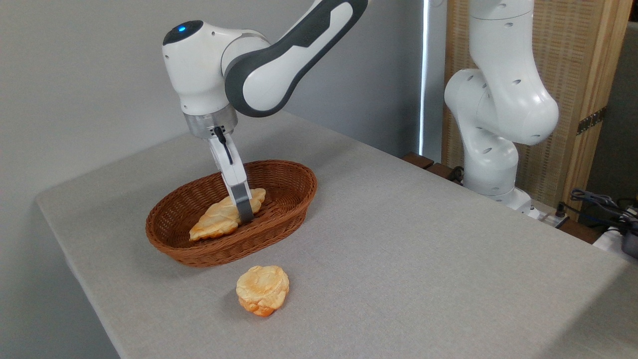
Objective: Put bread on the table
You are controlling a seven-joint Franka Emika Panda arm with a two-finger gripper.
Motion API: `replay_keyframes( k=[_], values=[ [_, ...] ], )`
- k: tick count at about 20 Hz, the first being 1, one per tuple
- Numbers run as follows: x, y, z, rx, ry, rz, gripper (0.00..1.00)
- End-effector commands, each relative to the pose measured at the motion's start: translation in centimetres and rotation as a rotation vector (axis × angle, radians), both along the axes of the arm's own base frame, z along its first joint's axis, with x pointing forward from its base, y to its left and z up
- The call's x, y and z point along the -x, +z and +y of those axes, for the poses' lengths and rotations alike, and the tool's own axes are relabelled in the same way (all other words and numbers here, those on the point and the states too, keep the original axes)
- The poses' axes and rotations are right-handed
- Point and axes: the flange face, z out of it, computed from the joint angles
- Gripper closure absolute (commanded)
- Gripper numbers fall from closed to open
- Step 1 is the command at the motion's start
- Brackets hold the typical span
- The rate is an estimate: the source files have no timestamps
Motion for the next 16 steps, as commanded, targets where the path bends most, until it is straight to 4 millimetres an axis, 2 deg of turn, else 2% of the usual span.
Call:
replay_keyframes(
  k=[1, 12, 16],
  values=[
    [0.0, -0.1, -0.3, 0.001, -0.006, -0.021, 0.65],
    [0.0, 0.9, -0.4, 0.002, -0.002, -0.029, 0.64],
    [0.0, 1.8, -0.2, 0.006, 0.009, -0.043, 0.64]
  ],
)
